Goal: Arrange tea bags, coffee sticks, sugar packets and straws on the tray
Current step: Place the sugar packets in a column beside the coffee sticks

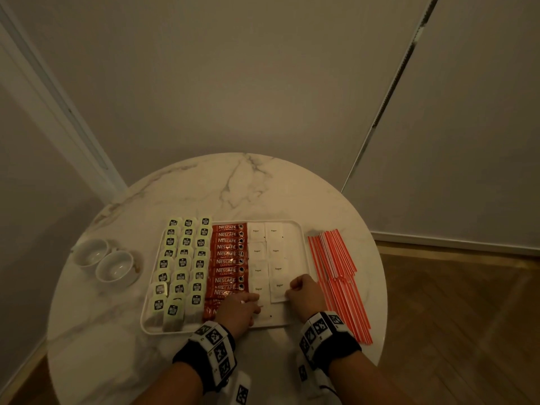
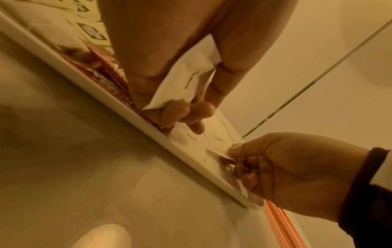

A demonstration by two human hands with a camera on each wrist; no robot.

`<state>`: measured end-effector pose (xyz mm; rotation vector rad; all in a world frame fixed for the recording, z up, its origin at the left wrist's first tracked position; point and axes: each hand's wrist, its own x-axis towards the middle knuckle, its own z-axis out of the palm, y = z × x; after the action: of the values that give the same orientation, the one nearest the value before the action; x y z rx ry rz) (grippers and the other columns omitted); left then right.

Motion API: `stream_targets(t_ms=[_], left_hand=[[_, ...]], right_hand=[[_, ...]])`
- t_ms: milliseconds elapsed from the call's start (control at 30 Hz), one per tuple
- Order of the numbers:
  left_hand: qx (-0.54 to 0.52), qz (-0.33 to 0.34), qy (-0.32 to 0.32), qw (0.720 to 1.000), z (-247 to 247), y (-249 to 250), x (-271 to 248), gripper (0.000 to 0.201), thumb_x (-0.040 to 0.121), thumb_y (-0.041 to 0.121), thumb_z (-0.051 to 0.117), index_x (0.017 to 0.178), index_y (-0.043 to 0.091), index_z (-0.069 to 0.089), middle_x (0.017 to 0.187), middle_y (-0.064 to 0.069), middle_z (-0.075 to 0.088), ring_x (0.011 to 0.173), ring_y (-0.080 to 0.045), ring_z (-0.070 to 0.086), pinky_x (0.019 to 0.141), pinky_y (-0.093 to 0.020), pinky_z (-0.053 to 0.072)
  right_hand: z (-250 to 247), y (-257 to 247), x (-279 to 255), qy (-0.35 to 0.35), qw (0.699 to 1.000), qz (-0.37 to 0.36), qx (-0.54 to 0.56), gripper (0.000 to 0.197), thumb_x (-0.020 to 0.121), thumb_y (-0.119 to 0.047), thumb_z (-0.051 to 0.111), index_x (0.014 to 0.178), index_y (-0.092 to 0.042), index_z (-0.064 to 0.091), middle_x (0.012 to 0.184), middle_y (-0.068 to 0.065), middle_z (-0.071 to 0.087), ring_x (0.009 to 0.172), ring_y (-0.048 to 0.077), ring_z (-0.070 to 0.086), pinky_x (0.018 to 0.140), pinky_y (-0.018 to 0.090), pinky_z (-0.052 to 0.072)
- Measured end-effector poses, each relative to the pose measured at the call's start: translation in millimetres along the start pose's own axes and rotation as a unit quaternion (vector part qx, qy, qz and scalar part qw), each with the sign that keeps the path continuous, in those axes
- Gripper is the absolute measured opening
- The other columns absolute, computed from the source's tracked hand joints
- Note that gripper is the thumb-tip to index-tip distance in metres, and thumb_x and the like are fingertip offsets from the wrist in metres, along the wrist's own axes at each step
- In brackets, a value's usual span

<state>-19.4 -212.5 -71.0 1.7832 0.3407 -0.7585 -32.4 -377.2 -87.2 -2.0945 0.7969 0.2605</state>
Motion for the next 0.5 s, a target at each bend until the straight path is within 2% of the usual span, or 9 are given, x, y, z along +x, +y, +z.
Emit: stream_targets(t_ms=[133, 267, 433, 500], left_hand=[[0.018, -0.001, -0.002, 1.0, -0.2, -2.6, 2.9, 0.031, 0.089, 0.004, 0.056, 0.119, 0.007, 0.062, 0.089, -0.008, 0.067, 0.06, -0.014, 0.053, 0.054, -0.02, 0.043], [0.041, 0.001, 0.002, 0.999, -0.3, -3.6, 3.9, 0.032, 0.091, 0.005, 0.054, 0.122, 0.007, 0.061, 0.099, -0.01, 0.066, 0.061, -0.013, 0.053, 0.054, -0.018, 0.043], [0.073, 0.012, 0.001, 0.997, -0.4, -2.1, 2.4, 0.034, 0.091, 0.008, 0.055, 0.125, 0.01, 0.06, 0.116, -0.013, 0.063, 0.063, -0.01, 0.054, 0.048, -0.012, 0.042], [0.075, 0.011, 0.001, 0.997, -0.5, -1.9, 2.6, 0.034, 0.091, 0.008, 0.055, 0.125, 0.01, 0.06, 0.117, -0.014, 0.063, 0.062, -0.01, 0.053, 0.046, -0.011, 0.041]], right_hand=[[2.3, -0.4, -1.5, 0.007, 1.0, -0.006, -0.009, 0.012, 0.086, -0.01, 0.06, 0.097, -0.014, 0.057, 0.091, -0.003, 0.057, 0.081, 0.01, 0.053, 0.059, 0.013, 0.033], [3.3, -0.2, -3.4, 0.014, 1.0, -0.013, -0.024, 0.012, 0.087, -0.011, 0.06, 0.098, -0.013, 0.057, 0.09, -0.002, 0.057, 0.077, 0.009, 0.051, 0.057, 0.013, 0.032], [3.1, -1.1, -2.5, 0.014, 0.999, -0.013, -0.037, 0.013, 0.086, -0.011, 0.061, 0.098, -0.012, 0.057, 0.094, 0.002, 0.061, 0.085, 0.015, 0.057, 0.064, 0.018, 0.037], [3.4, -1.1, -1.9, 0.014, 0.999, -0.012, -0.036, 0.013, 0.086, -0.011, 0.061, 0.098, -0.012, 0.058, 0.095, 0.003, 0.061, 0.086, 0.016, 0.058, 0.065, 0.018, 0.038]])
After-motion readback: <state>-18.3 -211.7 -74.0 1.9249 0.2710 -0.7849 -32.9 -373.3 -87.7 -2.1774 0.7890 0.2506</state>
